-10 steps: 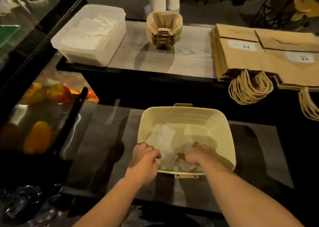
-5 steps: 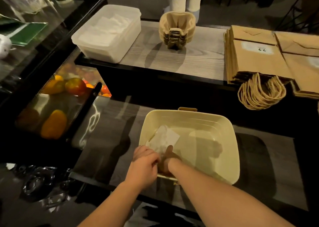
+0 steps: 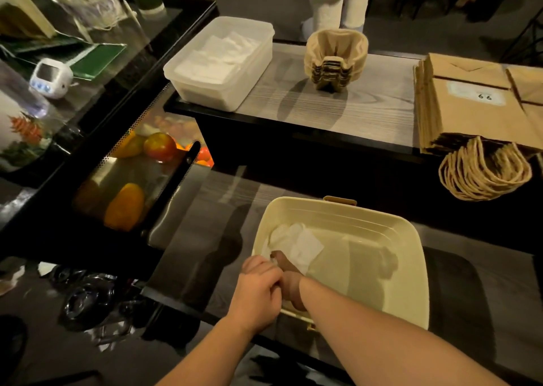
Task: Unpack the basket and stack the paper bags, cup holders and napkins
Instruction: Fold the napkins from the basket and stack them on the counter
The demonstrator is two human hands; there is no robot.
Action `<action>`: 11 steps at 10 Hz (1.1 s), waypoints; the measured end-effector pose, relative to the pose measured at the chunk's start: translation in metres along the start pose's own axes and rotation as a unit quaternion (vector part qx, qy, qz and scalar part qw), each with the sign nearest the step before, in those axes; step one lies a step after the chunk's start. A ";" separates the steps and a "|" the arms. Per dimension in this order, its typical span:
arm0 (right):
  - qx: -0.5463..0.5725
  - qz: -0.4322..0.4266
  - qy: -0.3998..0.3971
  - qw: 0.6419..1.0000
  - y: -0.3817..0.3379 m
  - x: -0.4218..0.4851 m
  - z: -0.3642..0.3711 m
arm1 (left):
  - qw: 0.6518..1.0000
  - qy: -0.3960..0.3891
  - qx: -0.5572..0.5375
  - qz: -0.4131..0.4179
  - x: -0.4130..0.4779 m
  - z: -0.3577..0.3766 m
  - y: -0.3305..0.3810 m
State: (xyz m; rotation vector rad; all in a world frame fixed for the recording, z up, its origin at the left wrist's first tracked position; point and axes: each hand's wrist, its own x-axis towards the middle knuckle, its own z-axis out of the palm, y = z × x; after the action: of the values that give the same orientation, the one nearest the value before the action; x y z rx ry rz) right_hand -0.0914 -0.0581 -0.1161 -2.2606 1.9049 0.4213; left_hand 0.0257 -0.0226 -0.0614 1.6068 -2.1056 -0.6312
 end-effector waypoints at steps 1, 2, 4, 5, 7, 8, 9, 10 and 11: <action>0.474 -0.125 -0.257 0.833 -0.002 0.001 -0.047 | 1.000 0.016 0.001 0.009 -0.002 -0.006 -0.007; 0.487 -0.006 -0.275 0.829 -0.001 0.002 -0.056 | 0.999 0.033 -0.007 0.037 -0.006 -0.011 -0.019; 0.696 0.154 -0.219 0.666 0.041 -0.021 -0.067 | 0.995 0.055 -0.020 0.076 -0.011 -0.027 -0.050; 0.824 0.187 -0.175 0.506 0.065 -0.035 -0.076 | 0.995 0.056 -0.026 0.073 -0.009 -0.036 -0.063; 0.937 0.086 -0.132 0.313 0.062 -0.067 -0.112 | 0.901 -0.008 -0.392 -0.188 0.005 -0.074 0.001; 0.950 0.039 -0.098 0.294 0.048 -0.070 -0.134 | 0.722 -0.086 -0.636 -0.259 0.014 -0.090 0.034; 0.916 -0.004 -0.035 0.400 0.038 -0.072 -0.152 | 0.641 -0.151 -0.711 -0.247 0.023 -0.107 0.048; 0.847 -0.031 0.015 0.530 0.030 -0.075 -0.167 | 0.614 -0.170 -0.728 -0.253 0.032 -0.118 0.050; 0.773 -0.038 0.037 0.632 0.023 -0.077 -0.171 | 0.610 -0.162 -0.731 -0.262 0.036 -0.118 0.049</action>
State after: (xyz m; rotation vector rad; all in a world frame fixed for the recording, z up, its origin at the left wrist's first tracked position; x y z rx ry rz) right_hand -0.1059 -0.0405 0.0715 -1.0280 1.1164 -0.9995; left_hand 0.0467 -0.0579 0.0650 0.9283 -0.4577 -2.1559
